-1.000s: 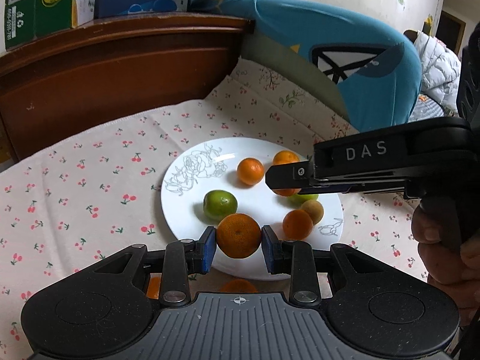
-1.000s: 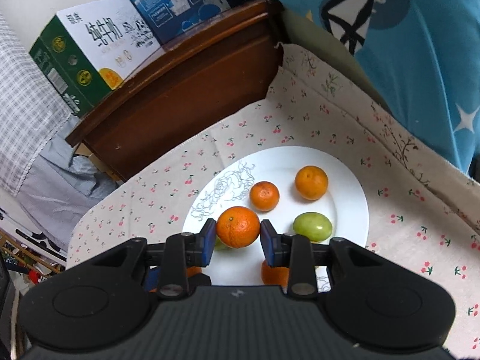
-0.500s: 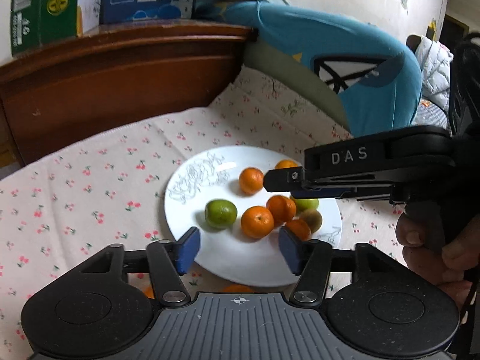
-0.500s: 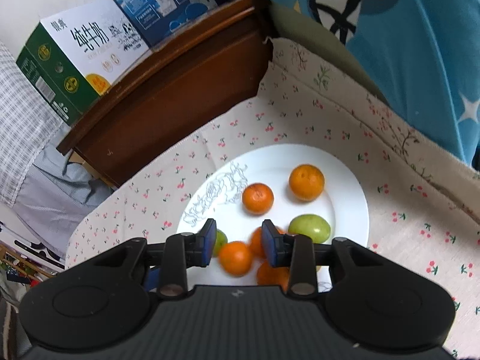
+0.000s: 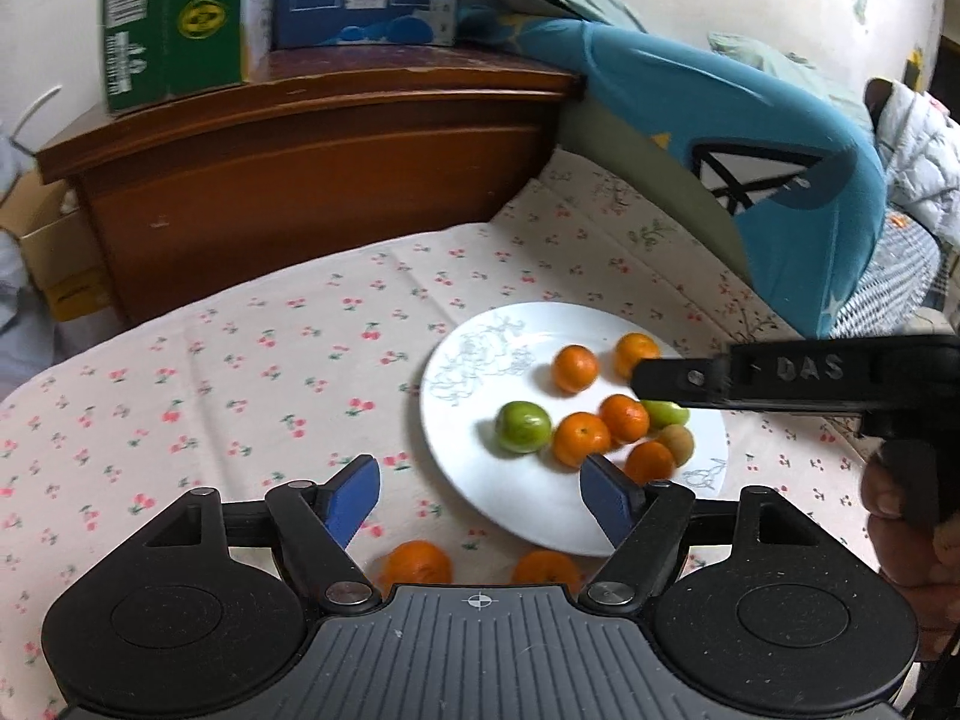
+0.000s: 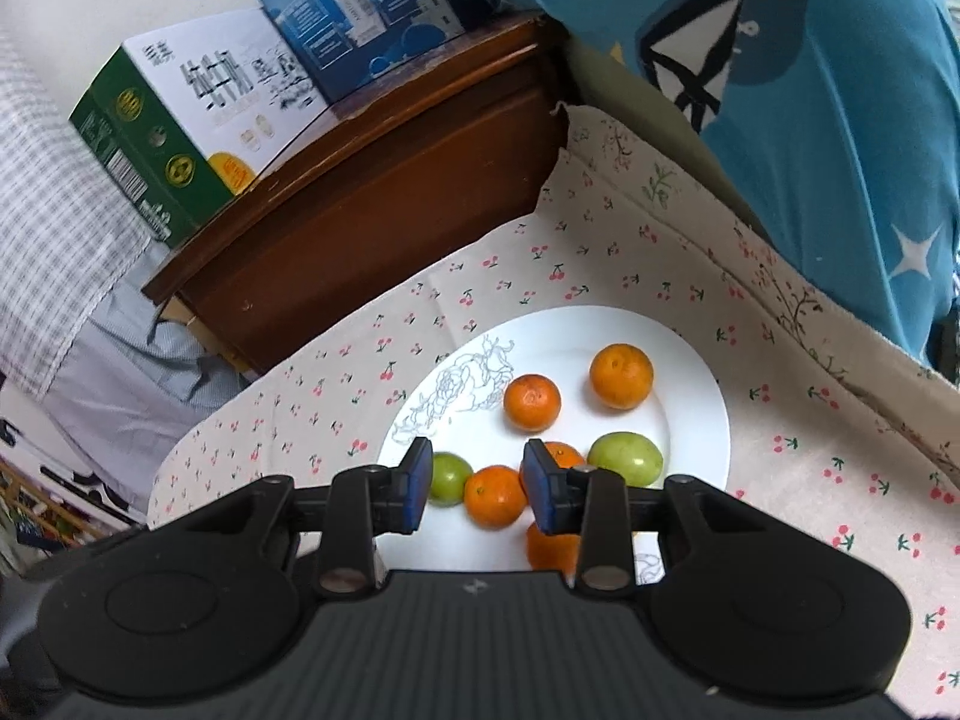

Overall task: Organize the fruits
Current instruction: 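Lower the held mandarin onto the plate and open the right tool, then withdraw both tools and bring the open right tool to a brown kiwi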

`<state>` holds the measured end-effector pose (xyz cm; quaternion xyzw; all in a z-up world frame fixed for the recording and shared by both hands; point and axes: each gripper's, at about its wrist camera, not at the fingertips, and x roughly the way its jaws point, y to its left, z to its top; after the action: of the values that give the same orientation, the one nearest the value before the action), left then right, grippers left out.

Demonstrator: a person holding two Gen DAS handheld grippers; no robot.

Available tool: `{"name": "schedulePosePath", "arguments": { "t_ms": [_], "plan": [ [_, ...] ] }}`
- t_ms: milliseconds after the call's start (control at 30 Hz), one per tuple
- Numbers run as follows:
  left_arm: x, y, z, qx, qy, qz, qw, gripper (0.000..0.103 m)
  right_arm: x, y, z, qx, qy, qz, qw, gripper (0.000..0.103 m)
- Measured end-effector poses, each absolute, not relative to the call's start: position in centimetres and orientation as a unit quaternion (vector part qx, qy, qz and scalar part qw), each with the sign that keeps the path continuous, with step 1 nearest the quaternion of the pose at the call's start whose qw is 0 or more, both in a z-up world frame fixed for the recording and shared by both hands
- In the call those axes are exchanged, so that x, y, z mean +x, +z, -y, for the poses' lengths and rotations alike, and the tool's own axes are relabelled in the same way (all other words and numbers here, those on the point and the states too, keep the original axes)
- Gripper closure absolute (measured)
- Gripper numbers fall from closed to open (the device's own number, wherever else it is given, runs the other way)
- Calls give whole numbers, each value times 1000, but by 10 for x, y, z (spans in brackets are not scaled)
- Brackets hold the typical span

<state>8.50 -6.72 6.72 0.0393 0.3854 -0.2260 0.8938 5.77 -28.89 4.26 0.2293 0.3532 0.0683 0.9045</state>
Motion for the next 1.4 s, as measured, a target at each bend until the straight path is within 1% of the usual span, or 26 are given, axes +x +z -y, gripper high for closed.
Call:
{"name": "schedulePosePath", "arguments": {
  "t_ms": [200, 267, 400, 467, 667, 1400],
  "plan": [
    [80, 80, 41, 11, -208, -385, 899, 27, 42, 49, 285, 209, 76, -354, 908, 68],
    [78, 83, 34, 7, -201, -388, 900, 24, 38, 50, 284, 204, 78, -357, 908, 68],
    [69, 84, 24, 0, -183, -390, 902, 23, 28, 52, 282, 197, 82, -362, 907, 68],
    [66, 83, 23, 2, -178, -393, 902, 17, 24, 52, 280, 190, 84, -365, 908, 68],
    [52, 80, 22, 11, -170, -401, 900, 13, 11, 50, 275, 181, 88, -372, 906, 67],
    [5, 38, 24, 16, -162, -466, 870, 12, -11, 20, 260, 142, 116, -425, 887, 67]
  ]
}}
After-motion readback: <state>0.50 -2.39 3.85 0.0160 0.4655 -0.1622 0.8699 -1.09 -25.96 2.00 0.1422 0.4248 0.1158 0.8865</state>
